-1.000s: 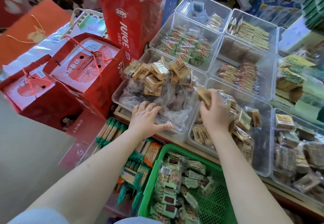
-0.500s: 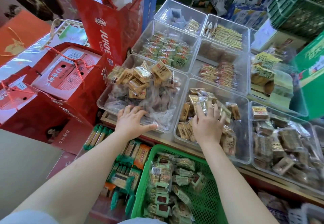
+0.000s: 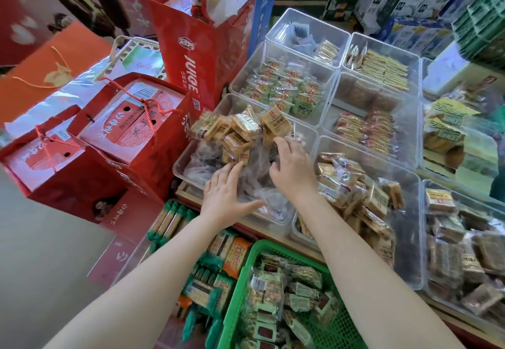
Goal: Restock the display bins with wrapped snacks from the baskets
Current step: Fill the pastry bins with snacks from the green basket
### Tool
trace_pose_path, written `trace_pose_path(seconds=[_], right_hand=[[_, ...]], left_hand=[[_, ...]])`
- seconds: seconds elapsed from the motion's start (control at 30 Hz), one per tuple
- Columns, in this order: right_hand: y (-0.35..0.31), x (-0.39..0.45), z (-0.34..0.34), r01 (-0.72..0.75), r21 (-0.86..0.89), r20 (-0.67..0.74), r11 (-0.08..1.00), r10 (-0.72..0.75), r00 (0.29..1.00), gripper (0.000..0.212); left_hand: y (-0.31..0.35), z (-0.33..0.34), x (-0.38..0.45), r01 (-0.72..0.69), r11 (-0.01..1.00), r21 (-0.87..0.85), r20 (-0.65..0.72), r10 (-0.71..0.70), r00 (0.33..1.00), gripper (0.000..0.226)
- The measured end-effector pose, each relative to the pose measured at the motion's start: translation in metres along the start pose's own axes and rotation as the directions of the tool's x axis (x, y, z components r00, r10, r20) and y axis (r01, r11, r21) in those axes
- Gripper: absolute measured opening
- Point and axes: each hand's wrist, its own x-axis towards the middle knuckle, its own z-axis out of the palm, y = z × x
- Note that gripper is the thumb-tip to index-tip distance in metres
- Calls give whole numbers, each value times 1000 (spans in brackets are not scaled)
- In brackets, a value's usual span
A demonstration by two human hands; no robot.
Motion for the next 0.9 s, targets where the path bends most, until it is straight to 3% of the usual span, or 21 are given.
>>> trace_pose_path(seconds=[0.07,0.13,0.27,0.33,0.43,0.5,0.6,0.63,0.7,0.77,0.8,0.9], right_hand=[[-9,22,10,63,-1,-14,998,-63,998,61],[-18,43,18,125,-24,-15,992,-125,992,67],[-32,78,32,197,-116,178,974,-174,968,76],[-37,83,44,226,-201,216,953,-182,959,69],[-40,77,48,221,-222,137,950,-194,971,52],[-34,68,41,197,-124,38,973,-193,980,48],[-18,41,18,32,303,-65,953,-13,998,51],[-15,28,8,-70,490,-22,869,93,995,49],[-9,-4,-11,-290,773,152,564,279,948,46],[1,-38,-23,-414,875,319,252,345,883,39],[7,-54,-28,-436,886,364,154,349,863,35],[23,-95,-34,-460,888,437,-13,337,834,28]], left_hand=[[-1,-3,5,21,996,-89,-8,-22,1000,108],[-2,-2,4,-10,999,-49,7,10,1000,107],[-3,-1,5,-32,999,-29,12,33,999,106],[-3,0,5,-36,999,-15,23,37,999,105],[-5,1,5,-52,999,-11,19,52,998,103],[-6,1,4,-53,999,-6,15,53,999,103],[-4,-1,4,-43,999,6,24,43,999,101],[-3,-3,5,-35,999,-8,27,35,999,99],[-3,-7,7,-12,999,-35,40,13,999,90],[-1,-15,6,8,991,-130,35,-3,999,76],[4,-19,3,17,967,-255,37,-8,999,68],[42,-28,-20,79,700,-709,147,37,988,48]])
